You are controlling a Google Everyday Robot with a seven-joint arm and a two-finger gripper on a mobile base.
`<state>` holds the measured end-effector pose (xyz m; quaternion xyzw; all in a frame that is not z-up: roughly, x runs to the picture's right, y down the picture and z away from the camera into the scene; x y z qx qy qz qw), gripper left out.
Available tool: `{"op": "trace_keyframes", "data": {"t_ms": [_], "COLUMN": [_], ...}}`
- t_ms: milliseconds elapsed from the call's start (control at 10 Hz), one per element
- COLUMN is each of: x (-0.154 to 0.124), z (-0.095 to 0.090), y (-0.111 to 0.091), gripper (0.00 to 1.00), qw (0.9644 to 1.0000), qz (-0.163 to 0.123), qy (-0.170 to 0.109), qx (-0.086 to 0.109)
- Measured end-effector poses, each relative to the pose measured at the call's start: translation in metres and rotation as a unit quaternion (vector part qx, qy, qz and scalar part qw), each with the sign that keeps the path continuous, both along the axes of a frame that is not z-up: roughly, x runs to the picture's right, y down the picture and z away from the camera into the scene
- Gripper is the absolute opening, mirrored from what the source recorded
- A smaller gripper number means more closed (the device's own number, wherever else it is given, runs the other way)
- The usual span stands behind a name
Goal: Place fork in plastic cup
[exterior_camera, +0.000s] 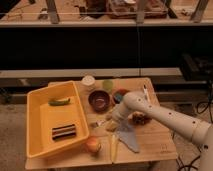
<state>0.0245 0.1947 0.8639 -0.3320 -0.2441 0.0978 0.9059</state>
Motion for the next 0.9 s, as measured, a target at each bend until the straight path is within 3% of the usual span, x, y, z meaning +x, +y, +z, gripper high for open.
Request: {"op": "trace_keyframes", "data": {"t_ms": [300, 600, 900], "x": [-0.0007, -0.0005, 0.0002], "z": [0.0008, 0.0007, 0.0000], "y": [0.0009, 0.0011, 0.0008], "gripper": [0.33, 0.14, 0.14], "qw": [1.0000, 1.0000, 1.0000], "qz": [-0.001, -0.002, -0.003], "qy": [0.000, 0.000, 0.001], "qx": [0.000, 0.000, 0.000]}}
